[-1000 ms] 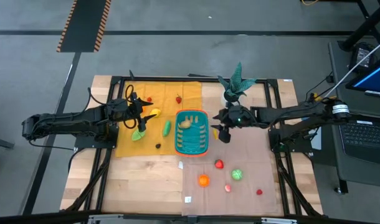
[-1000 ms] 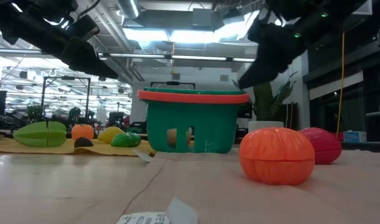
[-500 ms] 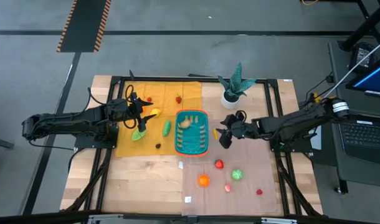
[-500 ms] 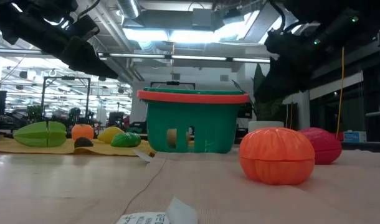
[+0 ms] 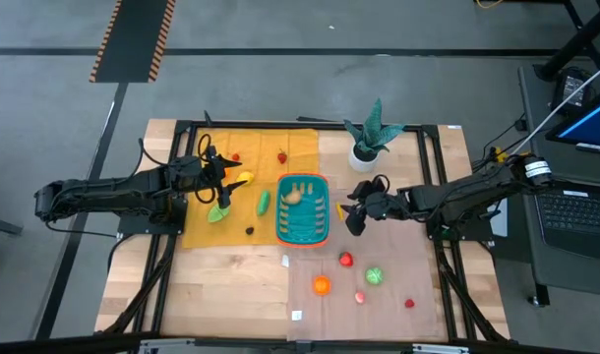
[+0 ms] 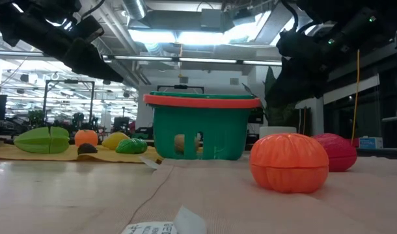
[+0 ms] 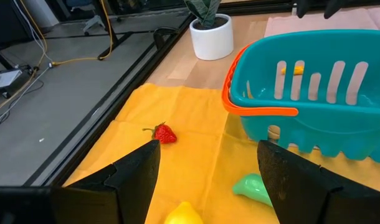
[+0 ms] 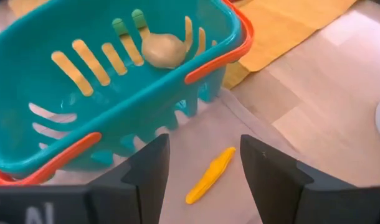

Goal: Pick and placing Produce into tupperware
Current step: Put the corn into the basket

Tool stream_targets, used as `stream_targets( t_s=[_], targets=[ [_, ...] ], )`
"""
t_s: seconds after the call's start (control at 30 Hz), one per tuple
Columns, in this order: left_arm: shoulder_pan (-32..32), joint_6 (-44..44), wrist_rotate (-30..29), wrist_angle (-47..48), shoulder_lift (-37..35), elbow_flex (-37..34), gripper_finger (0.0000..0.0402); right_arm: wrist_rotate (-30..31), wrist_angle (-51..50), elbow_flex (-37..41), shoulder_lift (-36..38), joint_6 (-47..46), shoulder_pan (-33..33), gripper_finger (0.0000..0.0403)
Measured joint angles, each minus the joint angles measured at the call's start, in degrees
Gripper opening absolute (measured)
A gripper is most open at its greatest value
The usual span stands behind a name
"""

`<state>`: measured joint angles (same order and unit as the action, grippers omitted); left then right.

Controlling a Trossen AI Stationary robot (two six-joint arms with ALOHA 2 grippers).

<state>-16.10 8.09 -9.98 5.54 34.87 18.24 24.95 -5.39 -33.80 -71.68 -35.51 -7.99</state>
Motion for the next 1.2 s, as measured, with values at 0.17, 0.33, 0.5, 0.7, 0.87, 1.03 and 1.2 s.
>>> stream_targets(
  t_s=[0.17,0.33,0.5,0.7,0.87,1.03,1.2],
  targets=[
    [0.0,0.0,0.0,0.0,0.0,0.0,0.0261,0.0,-0.4,0.0,-0.5,-6.5,0.7,0.0197],
    [0.0,0.0,0.0,0.0,0.0,0.0,0.0261,-0.2,0.1,0.0,-4.1,-7.9,0.6,0.0192],
    [0.0,0.0,0.0,0.0,0.0,0.0,0.0261,-0.2,3.4,0.0,-8.6,-6.1,0.0,0.0173],
    [0.0,0.0,0.0,0.0,0.0,0.0,0.0261,-1.3,4.3,0.0,-12.0,-6.4,-0.5,0.0155],
    [0.0,0.0,0.0,0.0,0.0,0.0,0.0261,-2.4,4.8,0.0,-13.6,-6.1,-0.5,0.0153],
    [0.0,0.0,0.0,0.0,0.0,0.0,0.0261,-2.7,5.6,0.0,-15.6,-4.1,-0.6,0.0153],
    [0.0,0.0,0.0,0.0,0.0,0.0,0.0261,-2.7,7.4,0.0,-18.3,-2.6,-0.6,0.0153]
  ],
)
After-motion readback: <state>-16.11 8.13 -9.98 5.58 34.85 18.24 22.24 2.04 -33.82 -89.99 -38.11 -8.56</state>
